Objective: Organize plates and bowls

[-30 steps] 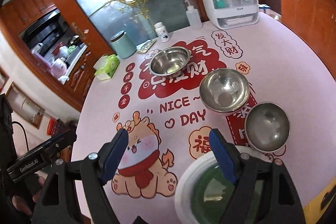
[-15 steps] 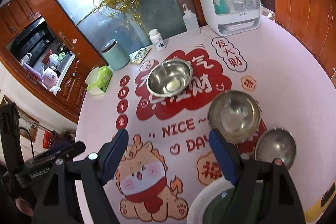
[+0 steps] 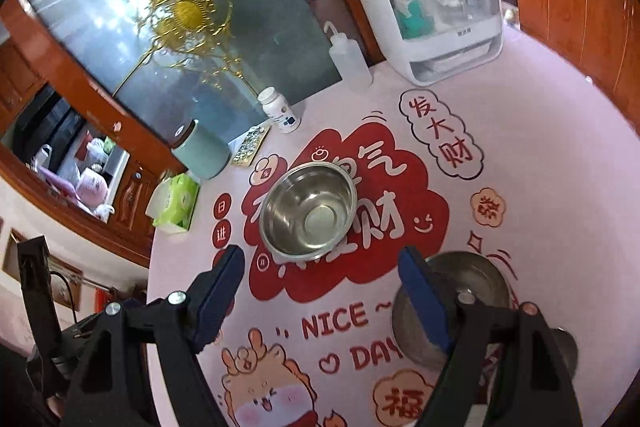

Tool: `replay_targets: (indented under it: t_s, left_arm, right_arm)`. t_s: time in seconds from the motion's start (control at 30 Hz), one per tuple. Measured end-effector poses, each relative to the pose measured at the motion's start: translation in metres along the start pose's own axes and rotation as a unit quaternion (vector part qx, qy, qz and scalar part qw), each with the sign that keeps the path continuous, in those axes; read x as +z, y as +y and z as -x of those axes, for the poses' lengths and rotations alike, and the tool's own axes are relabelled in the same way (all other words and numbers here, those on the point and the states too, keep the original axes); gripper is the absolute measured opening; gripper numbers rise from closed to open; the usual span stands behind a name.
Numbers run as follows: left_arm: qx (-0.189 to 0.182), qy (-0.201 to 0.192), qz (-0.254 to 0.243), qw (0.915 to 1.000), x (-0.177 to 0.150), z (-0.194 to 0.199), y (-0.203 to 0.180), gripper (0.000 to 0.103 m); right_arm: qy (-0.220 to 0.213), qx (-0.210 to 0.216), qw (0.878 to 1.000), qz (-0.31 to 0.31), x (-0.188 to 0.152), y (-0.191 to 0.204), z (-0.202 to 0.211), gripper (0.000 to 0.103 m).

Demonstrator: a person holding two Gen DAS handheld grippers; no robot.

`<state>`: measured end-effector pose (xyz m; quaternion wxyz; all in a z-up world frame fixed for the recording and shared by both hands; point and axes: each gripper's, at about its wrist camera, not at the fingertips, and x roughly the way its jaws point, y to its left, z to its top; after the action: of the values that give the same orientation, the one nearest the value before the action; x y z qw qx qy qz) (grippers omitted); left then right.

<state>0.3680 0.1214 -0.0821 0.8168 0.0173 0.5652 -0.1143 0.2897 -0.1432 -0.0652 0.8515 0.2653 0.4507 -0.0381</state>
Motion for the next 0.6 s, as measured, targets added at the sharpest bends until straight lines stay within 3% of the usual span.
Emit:
replay_targets:
  t_s: [0.27,0.6]
  left_arm:
    - [0.005,0.004,-0.005,1.0000,0.029,-0.047,-0.006,0.085]
    - [-0.040,0.014,0.035,0.9985,0.036,-0.113,-0.002,0.085]
  right_arm:
    - [0.026,0.009,0.999,-0.026,0.015,-0.023,-0.055,0.080]
    - [0.065,0.040,0.996,-0.056,0.006,-0.036,-0.115,0.079]
